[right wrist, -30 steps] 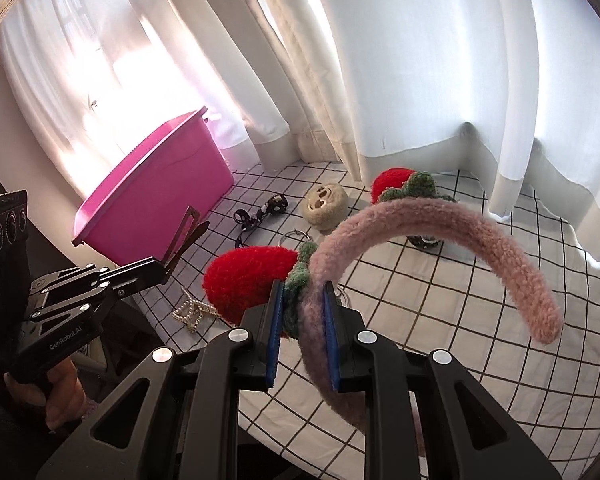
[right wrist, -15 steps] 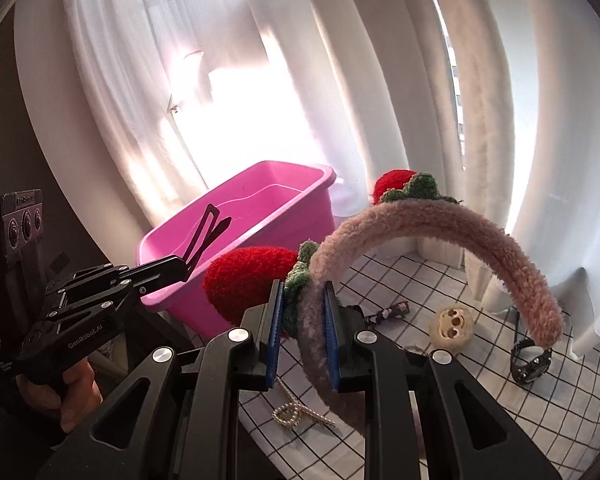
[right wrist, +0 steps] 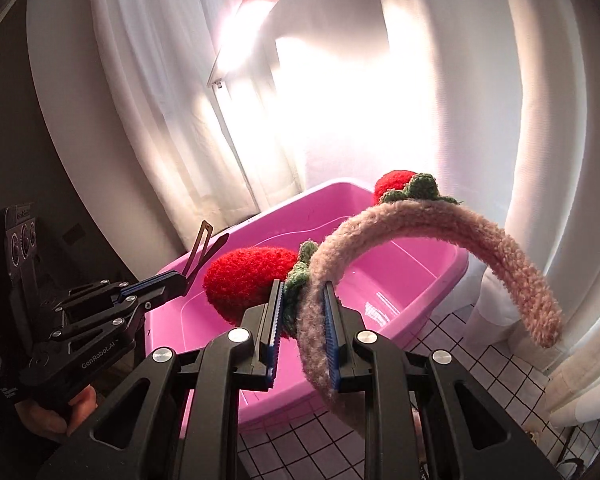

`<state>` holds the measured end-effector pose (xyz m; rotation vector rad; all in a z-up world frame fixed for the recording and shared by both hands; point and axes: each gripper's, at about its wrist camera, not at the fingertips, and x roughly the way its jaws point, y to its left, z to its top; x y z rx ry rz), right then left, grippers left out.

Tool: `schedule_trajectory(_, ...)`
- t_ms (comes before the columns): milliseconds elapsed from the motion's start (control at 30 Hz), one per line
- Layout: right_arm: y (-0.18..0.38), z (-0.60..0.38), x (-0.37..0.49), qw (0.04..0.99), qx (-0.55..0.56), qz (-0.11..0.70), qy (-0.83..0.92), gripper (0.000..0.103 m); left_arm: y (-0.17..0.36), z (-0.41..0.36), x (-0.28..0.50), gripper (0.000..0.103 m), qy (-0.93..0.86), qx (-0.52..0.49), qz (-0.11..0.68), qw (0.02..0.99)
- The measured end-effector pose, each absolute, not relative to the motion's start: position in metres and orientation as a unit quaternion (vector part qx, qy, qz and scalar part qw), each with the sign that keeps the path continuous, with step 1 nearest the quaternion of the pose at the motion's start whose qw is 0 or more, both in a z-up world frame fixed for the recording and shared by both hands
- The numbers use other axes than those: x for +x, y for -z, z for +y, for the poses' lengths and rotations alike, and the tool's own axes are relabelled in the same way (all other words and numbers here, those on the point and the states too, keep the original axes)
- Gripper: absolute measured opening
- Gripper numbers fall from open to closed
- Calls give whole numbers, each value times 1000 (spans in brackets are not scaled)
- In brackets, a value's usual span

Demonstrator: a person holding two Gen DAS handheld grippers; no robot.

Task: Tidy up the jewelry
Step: 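Carry headband and hairpin over the pink tub and open both tools, then withdraw both tools from the tub back over the table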

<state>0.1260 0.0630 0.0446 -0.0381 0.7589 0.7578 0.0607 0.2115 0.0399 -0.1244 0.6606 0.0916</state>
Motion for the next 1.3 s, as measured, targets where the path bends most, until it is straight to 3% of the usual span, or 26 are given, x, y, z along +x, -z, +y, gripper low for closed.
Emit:
schedule_trajectory(400, 3, 138, 185, 819, -54, 449, -352, 19, 20, 271, 98, 3, -123, -109, 437, 884)
schedule_trajectory(500, 6, 144, 190, 819, -62, 456, -343, 28, 26, 275, 100, 4, -126, -112, 453, 875)
schedule_trajectory(533, 5, 144, 191, 819, -62, 458, -339, 42, 26, 276, 100, 6, -126, -115, 455, 874)
schedule_trajectory(567, 5, 145, 192, 820, -59, 459, -335, 52, 26, 275, 100, 15, -128, -117, 457, 872)
schedule_trajectory(633, 2, 144, 194, 825, -57, 456, -328, 54, 26, 279, 100, 49, -133, -124, 457, 871)
schedule_trajectory(867, -2, 136, 194, 832, -45, 459, -308, 54, 19, 288, 94, 83, -154, -139, 443, 872)
schedule_trajectory(1133, -10, 126, 175, 846, -49, 444, -289, 56, 5, 286, 81, 94, -184, -150, 430, 871)
schedule_trajectory(1300, -17, 111, 155, 854, -43, 435, -281, 56, -8, 269, 73, 95, -188, -118, 422, 879)
